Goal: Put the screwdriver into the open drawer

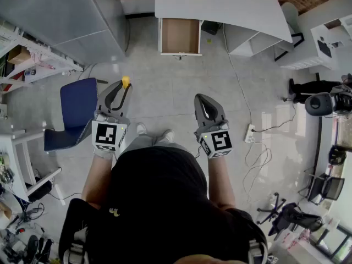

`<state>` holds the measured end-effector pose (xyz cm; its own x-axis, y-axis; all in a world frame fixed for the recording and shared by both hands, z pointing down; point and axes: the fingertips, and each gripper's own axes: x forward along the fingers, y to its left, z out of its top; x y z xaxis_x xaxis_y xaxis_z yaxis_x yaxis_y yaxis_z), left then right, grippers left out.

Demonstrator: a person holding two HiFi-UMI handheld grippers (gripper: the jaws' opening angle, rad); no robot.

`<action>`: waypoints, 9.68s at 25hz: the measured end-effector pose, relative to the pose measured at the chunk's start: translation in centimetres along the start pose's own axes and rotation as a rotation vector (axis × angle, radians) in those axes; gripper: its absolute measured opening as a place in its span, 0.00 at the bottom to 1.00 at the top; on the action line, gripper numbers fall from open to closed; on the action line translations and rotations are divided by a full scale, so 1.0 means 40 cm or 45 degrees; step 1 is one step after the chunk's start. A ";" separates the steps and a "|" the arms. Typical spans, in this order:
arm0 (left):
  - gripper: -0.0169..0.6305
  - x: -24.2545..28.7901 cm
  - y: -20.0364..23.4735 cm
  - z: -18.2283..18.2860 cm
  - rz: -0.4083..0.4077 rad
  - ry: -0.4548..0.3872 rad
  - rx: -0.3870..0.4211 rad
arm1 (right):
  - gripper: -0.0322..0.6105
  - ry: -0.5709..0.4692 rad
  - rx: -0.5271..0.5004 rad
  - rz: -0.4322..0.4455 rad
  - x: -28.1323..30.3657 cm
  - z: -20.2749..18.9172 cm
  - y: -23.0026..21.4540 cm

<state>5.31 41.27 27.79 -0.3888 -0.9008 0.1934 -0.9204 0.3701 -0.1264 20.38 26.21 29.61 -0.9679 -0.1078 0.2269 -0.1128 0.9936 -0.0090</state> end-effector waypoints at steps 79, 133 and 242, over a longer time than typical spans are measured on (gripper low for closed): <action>0.15 1.064 -0.086 -0.079 -0.603 0.326 -0.104 | 0.07 0.185 0.319 -0.289 0.480 -0.084 -0.751; 0.15 1.690 -0.211 -1.004 -0.825 1.035 -0.300 | 0.07 0.540 0.777 -0.739 0.640 -0.600 -0.832; 0.03 1.271 -0.089 0.216 -1.010 0.106 -0.065 | 0.07 -0.026 0.265 -0.649 0.481 0.197 -0.855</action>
<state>-10.81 -7.82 29.68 0.3826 -0.8809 0.2788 -0.9239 -0.3621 0.1238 3.85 -10.13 26.61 -0.7829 -0.5766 0.2337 -0.6086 0.7877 -0.0956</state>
